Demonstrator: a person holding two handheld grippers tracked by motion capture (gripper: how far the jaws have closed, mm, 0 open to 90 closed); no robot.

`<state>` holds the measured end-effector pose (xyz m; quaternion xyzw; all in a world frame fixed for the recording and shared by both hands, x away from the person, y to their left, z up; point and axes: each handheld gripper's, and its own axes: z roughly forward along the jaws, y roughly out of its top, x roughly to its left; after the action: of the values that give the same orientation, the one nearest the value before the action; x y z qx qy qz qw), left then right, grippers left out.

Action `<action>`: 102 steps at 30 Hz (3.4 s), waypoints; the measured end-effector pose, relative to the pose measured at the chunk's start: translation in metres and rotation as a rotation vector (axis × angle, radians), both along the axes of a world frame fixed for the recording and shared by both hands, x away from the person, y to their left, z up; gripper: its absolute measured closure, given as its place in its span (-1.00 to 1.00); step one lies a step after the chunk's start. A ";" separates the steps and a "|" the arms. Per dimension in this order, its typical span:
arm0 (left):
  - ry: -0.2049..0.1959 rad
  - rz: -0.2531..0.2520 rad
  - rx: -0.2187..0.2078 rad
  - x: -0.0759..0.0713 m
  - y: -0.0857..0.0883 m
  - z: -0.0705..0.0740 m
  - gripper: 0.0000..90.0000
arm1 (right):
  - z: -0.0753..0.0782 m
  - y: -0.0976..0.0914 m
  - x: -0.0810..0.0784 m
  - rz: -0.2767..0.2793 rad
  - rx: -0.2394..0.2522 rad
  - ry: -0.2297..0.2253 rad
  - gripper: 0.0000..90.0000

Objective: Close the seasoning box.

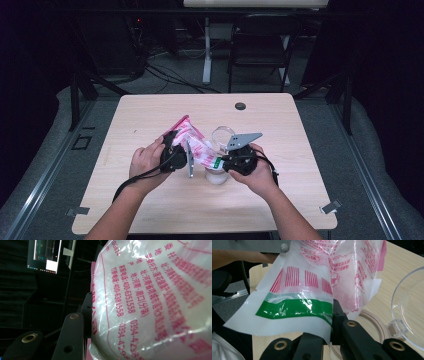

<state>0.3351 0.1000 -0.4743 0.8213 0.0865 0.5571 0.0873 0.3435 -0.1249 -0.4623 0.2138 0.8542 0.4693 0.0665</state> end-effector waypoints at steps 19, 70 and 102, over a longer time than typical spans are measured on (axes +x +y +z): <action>-0.057 -0.009 0.044 -0.004 -0.003 0.003 0.37 | -0.002 -0.003 0.002 -0.011 0.005 0.003 1.00; -0.080 -0.026 0.103 -0.004 -0.011 0.006 0.38 | -0.016 -0.005 0.011 -0.037 -0.031 0.034 1.00; -0.097 -0.035 0.143 -0.004 -0.013 0.009 0.38 | -0.019 -0.005 0.012 -0.020 -0.032 0.051 1.00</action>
<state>0.3310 0.0871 -0.4655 0.7989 0.0277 0.5994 0.0422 0.3557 -0.1299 -0.4808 0.2334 0.8607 0.4493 0.0526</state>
